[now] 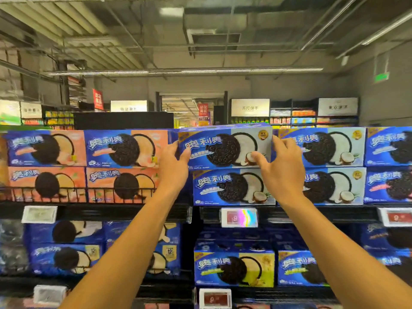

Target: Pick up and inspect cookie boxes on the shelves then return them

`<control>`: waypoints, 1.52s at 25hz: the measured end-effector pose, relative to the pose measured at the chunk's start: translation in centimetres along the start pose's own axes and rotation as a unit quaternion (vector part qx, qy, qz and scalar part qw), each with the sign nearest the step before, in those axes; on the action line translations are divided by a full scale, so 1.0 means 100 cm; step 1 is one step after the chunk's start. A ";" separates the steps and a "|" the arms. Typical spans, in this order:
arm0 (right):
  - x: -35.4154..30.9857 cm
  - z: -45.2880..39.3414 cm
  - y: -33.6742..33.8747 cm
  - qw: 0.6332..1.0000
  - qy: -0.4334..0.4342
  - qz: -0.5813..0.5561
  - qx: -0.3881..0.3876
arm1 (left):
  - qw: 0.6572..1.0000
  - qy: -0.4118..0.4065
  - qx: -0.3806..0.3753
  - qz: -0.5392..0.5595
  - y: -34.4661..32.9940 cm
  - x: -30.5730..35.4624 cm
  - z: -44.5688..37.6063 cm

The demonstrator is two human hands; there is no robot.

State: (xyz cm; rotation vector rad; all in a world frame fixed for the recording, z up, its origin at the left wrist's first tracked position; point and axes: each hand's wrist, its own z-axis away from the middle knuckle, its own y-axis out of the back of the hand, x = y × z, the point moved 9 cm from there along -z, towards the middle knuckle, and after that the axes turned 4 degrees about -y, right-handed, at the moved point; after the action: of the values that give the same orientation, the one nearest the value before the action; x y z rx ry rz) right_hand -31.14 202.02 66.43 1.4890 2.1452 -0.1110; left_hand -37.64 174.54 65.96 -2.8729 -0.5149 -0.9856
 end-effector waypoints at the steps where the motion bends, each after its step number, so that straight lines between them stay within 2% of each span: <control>1: 0.002 0.002 -0.003 1.000 -0.002 0.008 -0.002 | 1.000 0.000 0.003 -0.008 -0.001 -0.001 0.000; 5: 0.008 0.006 -0.006 1.000 0.001 0.024 0.007 | 1.000 0.013 -0.015 -0.017 -0.011 -0.006 -0.005; 11: 0.023 0.003 -0.002 0.999 -0.019 -0.019 0.022 | 0.998 0.043 -0.028 0.022 -0.023 -0.008 -0.008; 17: 0.037 0.000 -0.003 0.998 -0.041 -0.049 -0.008 | 0.996 0.069 -0.014 0.049 -0.026 -0.010 -0.006; 33: 0.032 -0.007 -0.003 0.996 -0.063 0.037 -0.048 | 0.994 0.094 -0.019 0.056 -0.026 -0.009 -0.006; 35: 0.033 -0.010 0.002 0.996 -0.064 0.040 -0.053 | 0.990 0.117 -0.037 0.068 -0.026 -0.011 -0.005; 38: 0.037 -0.007 0.009 0.994 -0.078 -0.018 -0.071 | 0.985 0.143 -0.048 0.084 -0.024 -0.011 0.002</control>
State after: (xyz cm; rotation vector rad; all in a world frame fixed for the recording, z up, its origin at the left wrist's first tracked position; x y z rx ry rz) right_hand -31.54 205.73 65.55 1.3174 2.0125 -0.0836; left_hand -39.10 176.54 65.00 -2.7278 -0.2054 -1.3946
